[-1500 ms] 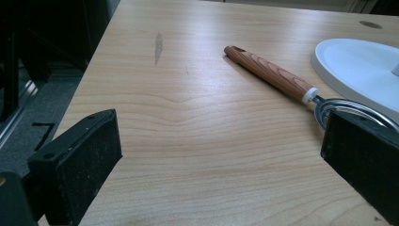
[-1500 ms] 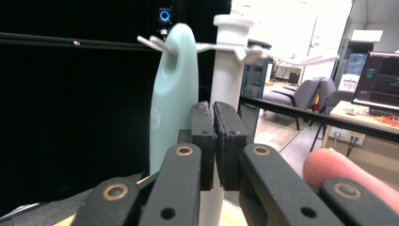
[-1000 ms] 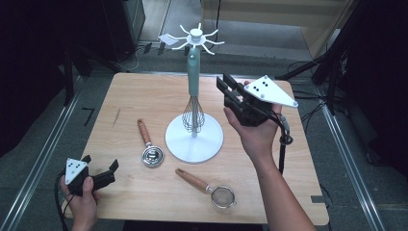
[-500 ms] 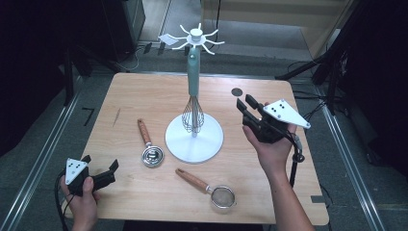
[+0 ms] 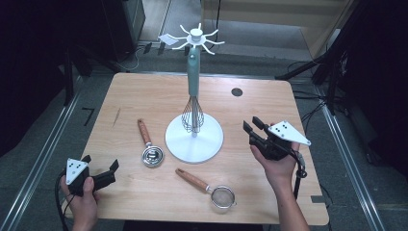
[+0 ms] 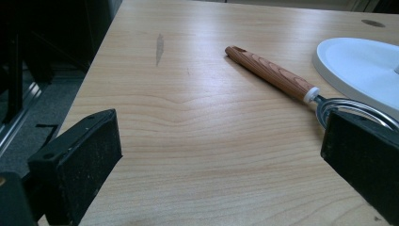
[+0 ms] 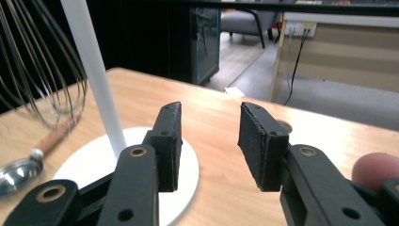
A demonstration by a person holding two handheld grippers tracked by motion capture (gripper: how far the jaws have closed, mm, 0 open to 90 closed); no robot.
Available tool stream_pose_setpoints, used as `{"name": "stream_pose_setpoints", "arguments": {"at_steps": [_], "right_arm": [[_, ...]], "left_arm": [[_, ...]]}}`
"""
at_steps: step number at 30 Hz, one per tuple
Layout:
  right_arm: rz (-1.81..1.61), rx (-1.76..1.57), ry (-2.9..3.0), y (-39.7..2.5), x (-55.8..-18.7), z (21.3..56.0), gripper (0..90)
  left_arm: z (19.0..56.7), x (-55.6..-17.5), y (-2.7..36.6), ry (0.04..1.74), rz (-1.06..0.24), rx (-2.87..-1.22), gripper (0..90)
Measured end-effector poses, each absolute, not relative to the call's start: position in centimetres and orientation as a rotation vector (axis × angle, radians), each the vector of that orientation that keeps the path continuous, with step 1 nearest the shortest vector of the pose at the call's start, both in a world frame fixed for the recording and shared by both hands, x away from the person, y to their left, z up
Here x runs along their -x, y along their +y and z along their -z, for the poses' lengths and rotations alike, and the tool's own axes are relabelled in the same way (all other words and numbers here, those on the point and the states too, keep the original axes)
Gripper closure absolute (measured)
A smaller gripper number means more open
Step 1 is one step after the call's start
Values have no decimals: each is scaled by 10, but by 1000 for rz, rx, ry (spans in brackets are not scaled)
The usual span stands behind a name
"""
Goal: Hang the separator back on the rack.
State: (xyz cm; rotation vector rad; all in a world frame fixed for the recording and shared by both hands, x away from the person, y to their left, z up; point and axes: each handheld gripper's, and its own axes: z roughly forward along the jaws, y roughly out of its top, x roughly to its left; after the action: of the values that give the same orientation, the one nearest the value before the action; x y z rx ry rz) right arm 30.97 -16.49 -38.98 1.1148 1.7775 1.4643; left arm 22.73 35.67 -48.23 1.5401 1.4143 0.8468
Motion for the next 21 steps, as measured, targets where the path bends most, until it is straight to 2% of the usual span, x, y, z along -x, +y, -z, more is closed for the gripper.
{"name": "stream_pose_setpoints", "arguments": {"at_steps": [9,21], "right_arm": [[-1396,-1168,1908,-163,-310,418,606],[-1307,-1125,2172,-135,-306,422,581]], "left_arm": [[482,-227,356,1409,-842,-1545,0],[482,-228,357,1399,-836,-1552,0]]}}
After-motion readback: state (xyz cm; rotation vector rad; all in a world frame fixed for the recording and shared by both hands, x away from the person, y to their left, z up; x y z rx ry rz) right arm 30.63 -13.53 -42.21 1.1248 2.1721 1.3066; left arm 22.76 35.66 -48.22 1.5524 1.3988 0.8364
